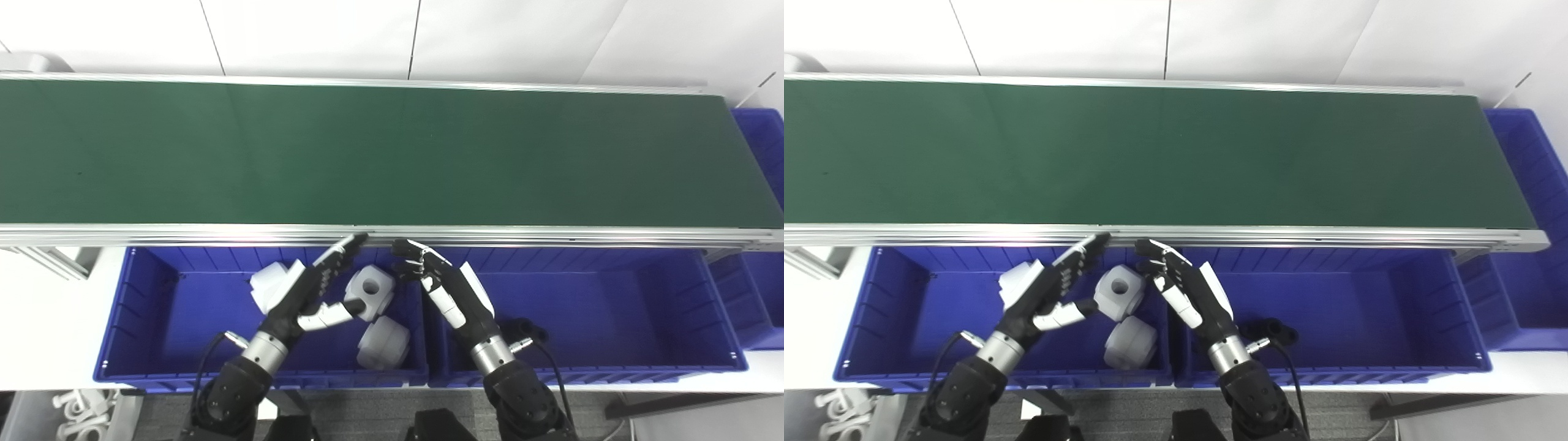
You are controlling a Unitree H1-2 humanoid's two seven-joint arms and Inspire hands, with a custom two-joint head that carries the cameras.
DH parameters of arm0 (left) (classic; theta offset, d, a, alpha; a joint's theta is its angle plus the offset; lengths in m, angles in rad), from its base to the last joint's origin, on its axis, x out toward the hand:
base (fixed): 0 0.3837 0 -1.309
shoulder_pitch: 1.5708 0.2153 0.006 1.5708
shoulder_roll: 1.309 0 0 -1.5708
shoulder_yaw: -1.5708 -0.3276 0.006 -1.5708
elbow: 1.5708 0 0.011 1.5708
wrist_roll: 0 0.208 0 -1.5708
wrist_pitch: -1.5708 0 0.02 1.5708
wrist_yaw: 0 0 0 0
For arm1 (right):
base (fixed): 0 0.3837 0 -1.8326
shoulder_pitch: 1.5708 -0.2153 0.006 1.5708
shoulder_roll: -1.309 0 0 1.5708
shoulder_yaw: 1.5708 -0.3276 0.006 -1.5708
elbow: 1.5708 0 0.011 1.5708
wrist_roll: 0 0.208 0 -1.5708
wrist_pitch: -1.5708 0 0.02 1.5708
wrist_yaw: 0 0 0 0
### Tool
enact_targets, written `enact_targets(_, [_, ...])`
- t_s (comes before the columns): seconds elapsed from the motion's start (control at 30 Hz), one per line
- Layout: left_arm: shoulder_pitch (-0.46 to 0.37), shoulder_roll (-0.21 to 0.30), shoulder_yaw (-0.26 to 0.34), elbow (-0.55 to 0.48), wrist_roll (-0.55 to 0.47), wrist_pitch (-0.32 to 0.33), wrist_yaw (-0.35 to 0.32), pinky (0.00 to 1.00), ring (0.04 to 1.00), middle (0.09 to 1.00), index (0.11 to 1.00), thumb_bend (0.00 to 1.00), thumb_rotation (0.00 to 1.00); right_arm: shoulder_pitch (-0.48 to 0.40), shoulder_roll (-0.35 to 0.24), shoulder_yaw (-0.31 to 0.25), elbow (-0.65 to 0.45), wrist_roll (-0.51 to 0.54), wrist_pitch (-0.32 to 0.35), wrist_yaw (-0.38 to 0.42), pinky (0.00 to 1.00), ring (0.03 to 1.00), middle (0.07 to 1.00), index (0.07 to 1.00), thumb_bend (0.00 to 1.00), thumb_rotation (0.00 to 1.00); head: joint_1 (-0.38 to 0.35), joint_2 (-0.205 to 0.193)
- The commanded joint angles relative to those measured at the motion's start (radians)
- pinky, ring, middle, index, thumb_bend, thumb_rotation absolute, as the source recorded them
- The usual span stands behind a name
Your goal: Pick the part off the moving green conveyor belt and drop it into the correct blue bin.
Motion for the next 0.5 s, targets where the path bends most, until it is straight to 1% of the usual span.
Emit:
enact_targets(0.0, [-0.011,0.0,-0.006,-0.03,0.01,-0.032,0.0,0.91,0.951,0.954,0.91,0.88,0.71,-0.007,-0.002,-0.002,-0.019,0.012,-0.069,-0.001,0.74,0.793,0.843,0.839,0.82,0.99,0.009,-0.006])
enact_targets(0.13, [-0.007,-0.008,-0.013,-0.022,0.022,-0.045,0.005,0.92,0.962,0.955,0.912,0.88,0.71,-0.002,-0.013,-0.004,-0.008,0.025,-0.089,0.005,0.74,0.784,0.833,0.837,0.8,0.99,0.029,-0.036])
enact_targets(0.17, [-0.008,-0.012,-0.015,-0.011,0.025,-0.059,0.008,0.92,0.962,0.953,0.912,0.87,0.71,-0.001,-0.016,-0.005,0.001,0.03,-0.097,0.006,0.74,0.784,0.834,0.837,0.8,0.99,0.038,-0.056])
enact_targets(0.2, [-0.008,-0.013,-0.018,-0.007,0.028,-0.068,0.009,0.92,0.96,0.953,0.913,0.86,0.7,0.0,-0.019,-0.006,0.007,0.034,-0.104,0.007,0.74,0.785,0.836,0.838,0.8,0.99,0.04,-0.061])
enact_targets(0.23, [-0.009,-0.014,-0.021,0.001,0.035,-0.078,0.012,0.92,0.96,0.953,0.913,0.86,0.7,0.0,-0.021,-0.008,0.018,0.037,-0.114,0.007,0.74,0.785,0.836,0.838,0.8,0.99,0.05,-0.084])
enact_targets(0.27, [-0.009,-0.015,-0.023,0.004,0.041,-0.085,0.014,0.92,0.959,0.953,0.915,0.85,0.71,0.0,-0.022,-0.01,0.029,0.037,-0.126,0.004,0.74,0.785,0.835,0.837,0.8,0.99,0.05,-0.084])
enact_targets(0.3, [-0.01,-0.018,-0.025,0.012,0.047,-0.091,0.018,0.92,0.959,0.952,0.913,0.85,0.7,-0.002,-0.023,-0.013,0.046,0.04,-0.142,0.002,0.73,0.782,0.829,0.833,0.8,0.99,0.059,-0.107])
enact_targets(0.33, [-0.011,-0.021,-0.026,0.018,0.049,-0.095,0.021,0.92,0.958,0.951,0.912,0.85,0.7,-0.004,-0.023,-0.016,0.058,0.044,-0.153,0.0,0.73,0.781,0.826,0.831,0.8,0.99,0.059,-0.107])
enact_targets(0.37, [-0.012,-0.025,-0.027,0.028,0.048,-0.099,0.024,0.91,0.956,0.95,0.911,0.85,0.7,-0.005,-0.024,-0.02,0.072,0.047,-0.164,-0.001,0.73,0.781,0.824,0.829,0.81,0.99,0.067,-0.132])
enact_targets(0.4, [-0.013,-0.028,-0.028,0.039,0.047,-0.105,0.027,0.91,0.955,0.95,0.907,0.85,0.69,-0.005,-0.025,-0.022,0.082,0.048,-0.172,-0.006,0.73,0.782,0.824,0.827,0.8,0.99,0.072,-0.145])
enact_targets(0.47, [-0.015,-0.034,-0.028,0.053,0.044,-0.116,0.033,0.91,0.952,0.948,0.904,0.85,0.69,-0.003,-0.028,-0.026,0.09,0.046,-0.178,-0.021,0.72,0.778,0.822,0.822,0.78,0.99,0.077,-0.159])
